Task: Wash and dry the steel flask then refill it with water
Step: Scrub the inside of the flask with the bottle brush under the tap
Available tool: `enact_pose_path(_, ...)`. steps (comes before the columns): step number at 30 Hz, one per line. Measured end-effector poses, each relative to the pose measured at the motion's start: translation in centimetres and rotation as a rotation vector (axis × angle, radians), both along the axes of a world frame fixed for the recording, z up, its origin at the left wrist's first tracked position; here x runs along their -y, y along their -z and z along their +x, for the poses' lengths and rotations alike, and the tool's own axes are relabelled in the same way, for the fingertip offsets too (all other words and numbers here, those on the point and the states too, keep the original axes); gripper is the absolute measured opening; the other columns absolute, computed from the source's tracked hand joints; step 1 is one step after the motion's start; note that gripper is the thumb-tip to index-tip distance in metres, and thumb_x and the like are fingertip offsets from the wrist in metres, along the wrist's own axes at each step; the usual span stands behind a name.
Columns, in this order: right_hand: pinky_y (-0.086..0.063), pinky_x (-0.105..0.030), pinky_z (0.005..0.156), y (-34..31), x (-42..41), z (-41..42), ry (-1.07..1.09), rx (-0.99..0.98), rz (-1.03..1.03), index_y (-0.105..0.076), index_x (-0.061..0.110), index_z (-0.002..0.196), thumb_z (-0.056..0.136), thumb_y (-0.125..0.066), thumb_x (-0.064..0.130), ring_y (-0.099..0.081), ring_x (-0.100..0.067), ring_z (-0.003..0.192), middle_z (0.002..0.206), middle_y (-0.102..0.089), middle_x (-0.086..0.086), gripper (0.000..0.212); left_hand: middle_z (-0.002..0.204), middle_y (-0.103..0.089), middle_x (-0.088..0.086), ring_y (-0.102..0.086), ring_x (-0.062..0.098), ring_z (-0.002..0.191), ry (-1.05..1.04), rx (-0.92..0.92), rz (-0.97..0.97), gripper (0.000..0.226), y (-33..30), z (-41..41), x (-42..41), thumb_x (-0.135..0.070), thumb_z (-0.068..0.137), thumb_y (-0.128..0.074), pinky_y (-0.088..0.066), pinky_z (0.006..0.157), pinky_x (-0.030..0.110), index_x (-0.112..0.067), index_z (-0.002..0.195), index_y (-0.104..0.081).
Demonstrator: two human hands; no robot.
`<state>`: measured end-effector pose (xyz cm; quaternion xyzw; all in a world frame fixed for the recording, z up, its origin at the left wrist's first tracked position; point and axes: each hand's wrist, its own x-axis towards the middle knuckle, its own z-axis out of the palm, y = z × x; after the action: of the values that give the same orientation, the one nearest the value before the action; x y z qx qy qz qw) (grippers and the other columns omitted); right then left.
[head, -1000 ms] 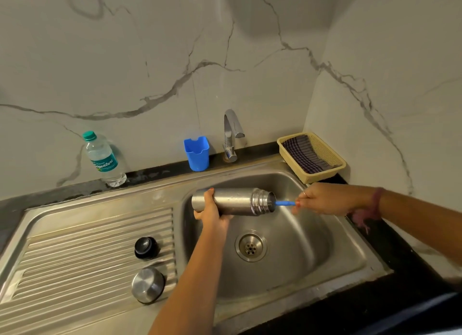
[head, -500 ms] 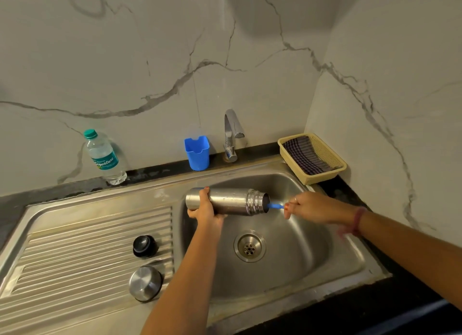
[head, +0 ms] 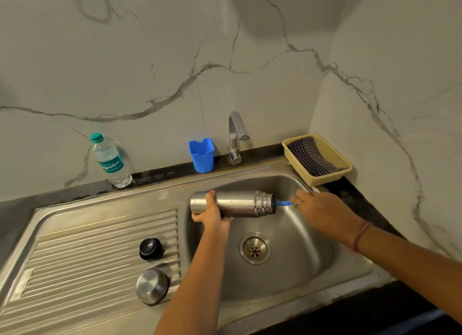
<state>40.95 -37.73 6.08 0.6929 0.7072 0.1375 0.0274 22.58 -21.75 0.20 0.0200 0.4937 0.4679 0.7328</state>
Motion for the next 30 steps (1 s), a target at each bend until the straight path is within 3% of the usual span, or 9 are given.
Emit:
enact_pose_path(4, -0.033, -0.015, 0.052, -0.5, 0.6, -0.6, 0.131, -0.387, -0.154, -0.058, 0.023, 0.103, 0.102, -0.037, 0.031, -0.046, -0.005, 0.056, 0.07, -0.049, 0.009, 0.022, 0.128, -0.048, 0.016, -0.059, 0.032, 0.094, -0.003, 0.016, 0.016, 0.099, 0.5, -0.7, -0.4, -0.017, 0.082, -0.078, -0.055, 0.069, 0.056, -0.034, 0.153, -0.012)
enact_pose_path(8, -0.037, -0.015, 0.06, -3.4, 1.4, 0.6, 0.252, -0.762, -0.353, -0.065, 0.03, 0.088, 0.101, -0.041, 0.031, -0.055, -0.004, 0.066, 0.074, -0.058, 0.01, 0.027, 0.127, -0.053, 0.015, -0.062, 0.033, 0.098, -0.021, 0.06, 0.033, 0.091, 0.7, -1.4, -0.7, -0.019, 0.08, -0.078, -0.057, 0.066, 0.054, -0.032, 0.149, -0.02)
enact_pose_path(12, -0.028, -0.014, 0.051, -3.0, 0.7, -1.1, 0.189, -0.356, -0.258, -0.059, 0.023, 0.108, 0.103, -0.033, 0.033, -0.046, -0.004, 0.056, 0.069, -0.049, 0.01, 0.028, 0.125, -0.056, 0.019, -0.063, 0.037, 0.104, 0.033, 0.099, 0.019, 0.082, 0.3, -0.7, 0.1, -0.019, 0.078, -0.079, -0.058, 0.068, 0.056, -0.025, 0.142, -0.029)
enact_pose_path(15, -0.039, -0.02, 0.049, -1.6, 0.6, -2.5, 0.105, -0.061, -0.131, -0.055, 0.02, 0.126, 0.101, -0.04, 0.03, -0.049, -0.01, 0.055, 0.08, -0.06, 0.004, 0.031, 0.123, -0.06, 0.02, -0.063, 0.038, 0.105, 0.097, 0.135, 0.025, 0.077, 0.4, -0.2, 0.6, -0.024, 0.077, -0.08, -0.058, 0.076, 0.057, -0.017, 0.141, -0.037)
enact_pose_path(18, -0.038, -0.02, 0.033, -1.1, 1.3, -1.1, -0.095, 0.078, 0.003, -0.071, 0.012, 0.106, 0.076, -0.076, 0.02, -0.045, -0.009, 0.039, 0.064, -0.059, 0.0, 0.032, 0.114, -0.063, 0.02, -0.063, 0.038, 0.103, 0.118, 0.208, 0.008, 0.068, 1.2, -0.6, 0.3, -0.035, 0.079, -0.079, -0.049, 0.098, 0.06, -0.012, 0.132, -0.044)
enact_pose_path(22, -0.025, -0.014, 0.033, -2.2, 2.5, -0.8, -0.115, 0.04, 0.046, -0.073, 0.014, 0.098, 0.077, -0.073, 0.018, -0.037, -0.005, 0.036, 0.054, -0.047, 0.007, 0.021, 0.113, -0.063, 0.021, -0.061, 0.039, 0.1, 0.127, 0.29, -0.015, 0.067, 1.5, -0.9, 0.5, -0.037, 0.079, -0.081, -0.046, 0.101, 0.061, -0.015, 0.131, -0.045)
enact_pose_path(24, -0.024, -0.014, 0.042, -2.5, 2.2, -1.5, 0.068, -0.203, -0.028, -0.067, 0.022, 0.096, 0.094, -0.056, 0.029, -0.038, -0.006, 0.043, 0.058, -0.043, 0.01, 0.014, 0.112, -0.062, 0.022, -0.061, 0.039, 0.099, 0.133, 0.278, -0.003, 0.067, 1.3, -0.7, 0.9, -0.03, 0.081, -0.08, -0.044, 0.104, 0.06, -0.013, 0.135, -0.043)
enact_pose_path(26, -0.029, -0.015, 0.049, -2.5, 1.4, -1.8, 0.372, -0.7, -0.286, -0.066, 0.022, 0.093, 0.099, -0.045, 0.033, -0.042, -0.005, 0.052, 0.065, -0.05, 0.008, 0.025, 0.11, -0.062, 0.022, -0.062, 0.038, 0.099, 0.14, 0.243, 0.003, 0.067, 1.0, -0.3, 1.1, -0.027, 0.081, -0.08, -0.045, 0.104, 0.059, -0.012, 0.135, -0.042)
enact_pose_path(30, -0.024, -0.016, 0.035, -2.2, 0.9, -2.3, 0.754, -1.522, -0.578, -0.064, 0.009, 0.104, 0.101, -0.043, 0.031, -0.027, -0.003, 0.039, 0.055, -0.037, 0.008, 0.031, 0.107, -0.063, 0.018, -0.062, 0.035, 0.102, 0.144, 0.174, 0.013, 0.062, 0.8, 0.6, 1.1, -0.036, 0.086, -0.074, -0.046, 0.104, 0.056, -0.014, 0.135, -0.042)
